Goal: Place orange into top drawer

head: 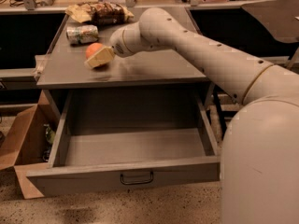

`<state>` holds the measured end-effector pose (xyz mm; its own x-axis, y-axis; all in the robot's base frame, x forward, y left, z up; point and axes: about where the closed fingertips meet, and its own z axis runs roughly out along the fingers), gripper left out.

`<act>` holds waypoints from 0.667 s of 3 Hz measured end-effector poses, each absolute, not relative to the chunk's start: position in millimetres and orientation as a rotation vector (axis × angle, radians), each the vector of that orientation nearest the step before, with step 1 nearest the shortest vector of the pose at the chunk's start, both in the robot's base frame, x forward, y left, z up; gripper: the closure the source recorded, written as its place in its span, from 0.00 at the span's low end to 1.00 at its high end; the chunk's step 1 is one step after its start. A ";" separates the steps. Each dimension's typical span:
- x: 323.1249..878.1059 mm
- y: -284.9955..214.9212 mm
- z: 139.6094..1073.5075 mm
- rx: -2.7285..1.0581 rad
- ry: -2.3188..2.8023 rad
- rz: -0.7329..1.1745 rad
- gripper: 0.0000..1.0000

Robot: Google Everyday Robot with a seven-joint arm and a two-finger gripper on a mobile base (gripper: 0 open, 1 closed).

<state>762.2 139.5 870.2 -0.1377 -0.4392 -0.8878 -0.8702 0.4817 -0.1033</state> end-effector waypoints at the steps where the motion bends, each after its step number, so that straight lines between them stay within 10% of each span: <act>1: 758.2 154.6 870.9 -1.126 1.747 0.578 0.16; 2: 752.2 166.8 867.7 -1.130 1.749 0.604 0.40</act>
Offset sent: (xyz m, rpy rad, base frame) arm -0.0157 0.0362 -0.0029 0.0311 0.0302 0.0409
